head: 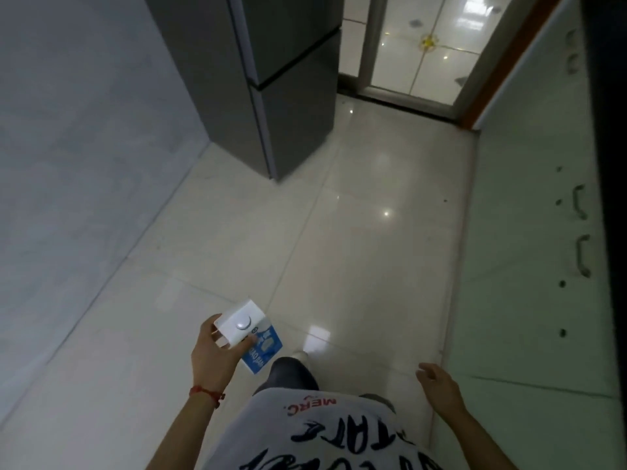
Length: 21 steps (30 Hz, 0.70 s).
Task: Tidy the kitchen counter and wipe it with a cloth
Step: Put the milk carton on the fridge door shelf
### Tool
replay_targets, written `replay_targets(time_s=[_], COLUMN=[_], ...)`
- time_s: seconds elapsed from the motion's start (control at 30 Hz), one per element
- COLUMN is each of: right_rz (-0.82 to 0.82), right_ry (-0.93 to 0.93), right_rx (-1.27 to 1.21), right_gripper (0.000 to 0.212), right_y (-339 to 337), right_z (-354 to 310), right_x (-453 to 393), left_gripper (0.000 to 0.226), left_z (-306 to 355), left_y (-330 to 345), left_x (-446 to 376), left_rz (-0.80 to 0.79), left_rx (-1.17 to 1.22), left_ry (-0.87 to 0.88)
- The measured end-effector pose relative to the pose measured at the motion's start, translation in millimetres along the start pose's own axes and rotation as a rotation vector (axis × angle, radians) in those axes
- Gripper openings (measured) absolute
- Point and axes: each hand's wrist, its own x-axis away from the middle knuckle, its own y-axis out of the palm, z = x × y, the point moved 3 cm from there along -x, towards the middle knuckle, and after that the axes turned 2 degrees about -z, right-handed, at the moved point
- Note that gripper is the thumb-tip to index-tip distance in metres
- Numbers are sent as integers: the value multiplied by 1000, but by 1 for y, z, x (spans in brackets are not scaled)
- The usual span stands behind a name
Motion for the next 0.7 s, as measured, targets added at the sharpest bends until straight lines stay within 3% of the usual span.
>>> replay_targets(time_s=[0.4, 0.7], right_rz=[-35, -189], right_ry=[-47, -187], right_rx=[76, 167], right_gripper=[33, 35], right_y=[1, -16], right_z=[-179, -359], right_x=[-122, -235], left_gripper=[66, 67], left_z=[129, 193], left_y=[4, -3], left_x=[-199, -299], left_rz=[39, 218], left_rx=[30, 71], left_ry=[126, 3])
